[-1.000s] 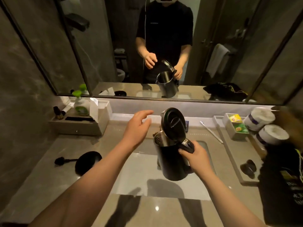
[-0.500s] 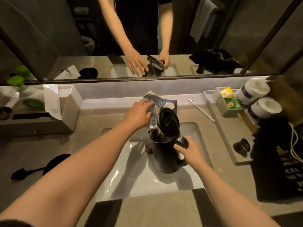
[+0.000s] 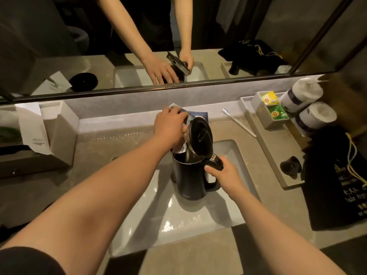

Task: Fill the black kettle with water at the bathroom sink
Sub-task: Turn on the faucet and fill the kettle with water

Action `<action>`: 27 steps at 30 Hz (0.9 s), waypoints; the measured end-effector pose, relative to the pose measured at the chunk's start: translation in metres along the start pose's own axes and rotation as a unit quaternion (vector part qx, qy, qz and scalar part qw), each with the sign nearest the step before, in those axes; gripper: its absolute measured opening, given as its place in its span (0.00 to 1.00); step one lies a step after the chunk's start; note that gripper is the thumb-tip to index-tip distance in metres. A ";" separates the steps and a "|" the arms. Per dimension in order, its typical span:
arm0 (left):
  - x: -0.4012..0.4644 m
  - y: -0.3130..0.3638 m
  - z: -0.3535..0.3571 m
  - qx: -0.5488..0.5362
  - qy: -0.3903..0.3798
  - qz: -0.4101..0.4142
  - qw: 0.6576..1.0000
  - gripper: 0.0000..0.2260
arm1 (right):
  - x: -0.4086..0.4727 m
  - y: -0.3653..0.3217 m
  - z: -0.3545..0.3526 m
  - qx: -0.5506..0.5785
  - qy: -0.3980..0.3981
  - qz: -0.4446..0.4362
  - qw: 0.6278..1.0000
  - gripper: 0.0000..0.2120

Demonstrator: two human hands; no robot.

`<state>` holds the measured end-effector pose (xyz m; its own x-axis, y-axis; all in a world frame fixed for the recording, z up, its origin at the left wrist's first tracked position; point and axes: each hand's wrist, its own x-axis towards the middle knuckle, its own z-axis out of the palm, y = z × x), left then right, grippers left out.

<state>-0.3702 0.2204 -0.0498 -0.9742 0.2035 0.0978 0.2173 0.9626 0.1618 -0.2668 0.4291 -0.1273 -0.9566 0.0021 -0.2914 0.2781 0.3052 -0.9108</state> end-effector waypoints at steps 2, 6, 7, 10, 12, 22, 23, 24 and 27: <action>0.004 0.002 -0.004 0.012 0.006 0.001 1.000 0.21 | 0.001 0.001 0.001 0.003 0.002 -0.005 1.000 0.11; 0.007 0.001 -0.003 0.006 0.025 0.023 0.999 0.16 | 0.003 0.003 0.002 0.011 0.001 -0.005 1.000 0.11; 0.008 0.000 -0.002 -0.010 0.043 0.025 0.999 0.12 | 0.004 0.003 0.001 0.013 0.002 -0.005 1.000 0.11; 0.014 -0.008 -0.003 -0.089 0.076 -0.016 0.993 0.06 | 0.006 0.003 0.001 0.016 0.002 -0.005 1.000 0.11; 0.019 -0.012 -0.006 -0.093 0.058 -0.020 0.994 0.09 | 0.007 0.002 0.001 0.016 -0.001 -0.006 1.000 0.11; 0.009 -0.027 -0.005 -0.174 -0.009 -0.002 0.985 0.13 | 0.010 -0.003 0.006 0.006 -0.009 -0.011 1.000 0.14; 0.006 -0.029 -0.002 -0.176 -0.006 0.001 0.984 0.15 | 0.010 -0.002 0.007 0.009 -0.008 -0.012 1.000 0.12; 0.004 -0.030 0.000 -0.177 -0.002 0.004 0.984 0.16 | 0.010 -0.002 0.007 0.011 -0.007 -0.013 1.000 0.11; 0.001 -0.031 0.004 -0.173 0.010 0.014 0.985 0.17 | 0.011 -0.004 0.008 0.006 -0.011 -0.016 1.000 0.13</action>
<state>-0.3778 0.1915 -0.0584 -0.9671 0.2217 0.1251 0.2545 0.8377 0.4832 -0.2773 0.4199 -0.1292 -0.9631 -0.0281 -0.2677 0.2480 0.2940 -0.9231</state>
